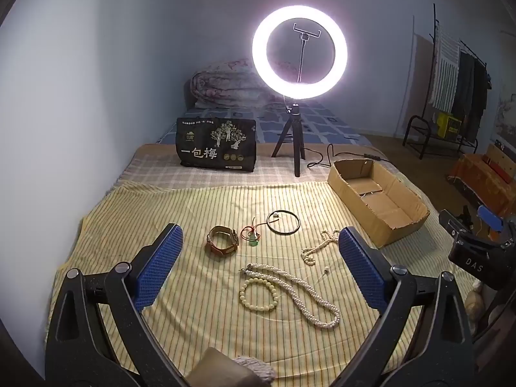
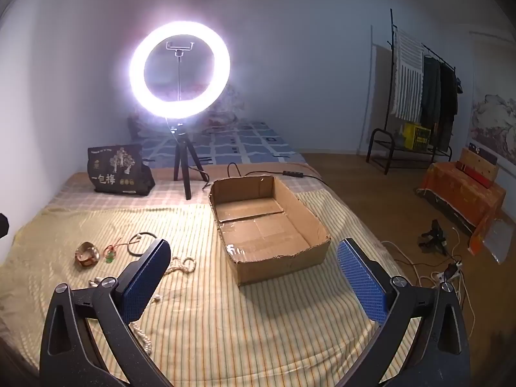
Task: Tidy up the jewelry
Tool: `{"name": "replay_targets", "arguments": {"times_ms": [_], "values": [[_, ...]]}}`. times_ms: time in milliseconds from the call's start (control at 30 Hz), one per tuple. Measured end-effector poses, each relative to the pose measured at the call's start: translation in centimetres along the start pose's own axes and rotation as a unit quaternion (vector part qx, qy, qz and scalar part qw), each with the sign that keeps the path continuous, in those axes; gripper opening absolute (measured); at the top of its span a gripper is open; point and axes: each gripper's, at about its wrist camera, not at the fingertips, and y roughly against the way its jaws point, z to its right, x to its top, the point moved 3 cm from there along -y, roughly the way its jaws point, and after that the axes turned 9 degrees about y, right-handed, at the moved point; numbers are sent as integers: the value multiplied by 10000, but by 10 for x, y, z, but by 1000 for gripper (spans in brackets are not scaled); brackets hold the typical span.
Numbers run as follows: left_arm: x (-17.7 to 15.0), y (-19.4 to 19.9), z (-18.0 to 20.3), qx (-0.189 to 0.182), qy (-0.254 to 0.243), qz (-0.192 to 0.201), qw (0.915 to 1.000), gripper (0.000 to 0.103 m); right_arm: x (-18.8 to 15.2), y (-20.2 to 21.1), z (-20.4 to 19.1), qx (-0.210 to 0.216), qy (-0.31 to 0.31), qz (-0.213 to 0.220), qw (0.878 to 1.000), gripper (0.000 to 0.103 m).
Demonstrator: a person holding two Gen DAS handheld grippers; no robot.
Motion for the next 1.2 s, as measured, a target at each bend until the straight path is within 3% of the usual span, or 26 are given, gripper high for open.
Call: {"name": "replay_targets", "arguments": {"times_ms": [300, 1200], "values": [[2, 5, -6, 41, -123, 107, 9999, 99, 0, -3, -4, -41, 185, -191, 9996, 103], [0, 4, 10, 118, -271, 165, 9994, 99, -6, -3, 2, -56, 136, -201, 9997, 103]]}}
